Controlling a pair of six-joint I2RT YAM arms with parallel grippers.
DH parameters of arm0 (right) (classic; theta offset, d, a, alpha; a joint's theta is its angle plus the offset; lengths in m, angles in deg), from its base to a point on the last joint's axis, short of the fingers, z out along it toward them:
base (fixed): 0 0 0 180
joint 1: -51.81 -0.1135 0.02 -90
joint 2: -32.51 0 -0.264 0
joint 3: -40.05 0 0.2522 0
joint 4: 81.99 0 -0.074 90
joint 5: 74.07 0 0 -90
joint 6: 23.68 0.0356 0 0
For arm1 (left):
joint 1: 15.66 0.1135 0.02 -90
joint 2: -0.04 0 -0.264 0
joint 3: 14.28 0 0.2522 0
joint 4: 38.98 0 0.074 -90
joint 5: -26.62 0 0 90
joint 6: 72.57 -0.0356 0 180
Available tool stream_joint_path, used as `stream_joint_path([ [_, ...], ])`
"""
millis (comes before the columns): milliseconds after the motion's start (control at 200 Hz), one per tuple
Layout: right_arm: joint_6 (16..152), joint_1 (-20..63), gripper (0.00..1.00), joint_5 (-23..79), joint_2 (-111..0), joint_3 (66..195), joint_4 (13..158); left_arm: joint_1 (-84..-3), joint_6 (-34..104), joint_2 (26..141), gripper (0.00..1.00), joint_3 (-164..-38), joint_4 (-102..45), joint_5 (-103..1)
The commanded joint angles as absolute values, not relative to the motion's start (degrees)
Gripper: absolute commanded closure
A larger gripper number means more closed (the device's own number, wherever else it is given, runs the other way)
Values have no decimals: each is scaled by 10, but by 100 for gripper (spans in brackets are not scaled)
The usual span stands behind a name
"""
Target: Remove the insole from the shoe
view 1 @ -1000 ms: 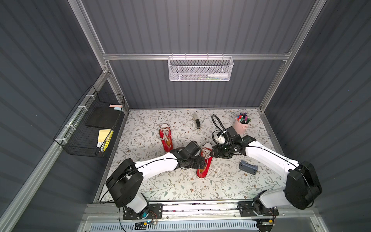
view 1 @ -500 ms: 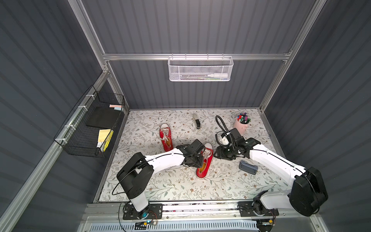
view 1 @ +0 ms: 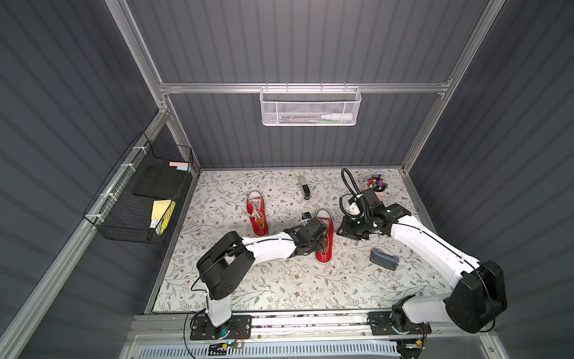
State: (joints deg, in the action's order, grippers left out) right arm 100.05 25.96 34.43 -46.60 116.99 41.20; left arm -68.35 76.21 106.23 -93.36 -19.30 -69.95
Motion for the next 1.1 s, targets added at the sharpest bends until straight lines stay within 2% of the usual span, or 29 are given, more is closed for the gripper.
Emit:
stream_joint_path([
  [0,976,259,79,402,-503,1182,384,-699,824,1094,100,-975,-229,-740],
  [220,967,257,82,426,-560,1183,413,-710,849,1105,100,-952,-278,-723],
  [385,961,257,88,376,-594,1183,412,-710,867,1087,100,-923,-301,-724],
  [645,927,256,90,316,-641,1188,413,-709,859,1066,100,-891,-317,-710],
  [705,915,256,86,310,-650,1193,407,-709,856,1061,100,-883,-325,-705],
  [815,890,252,67,295,-658,1198,398,-709,847,1055,100,-871,-343,-696],
  [921,870,236,57,279,-662,1196,397,-700,848,1057,100,-847,-401,-661],
  [1096,862,209,52,259,-715,1203,387,-691,846,1064,100,-831,-450,-622],
])
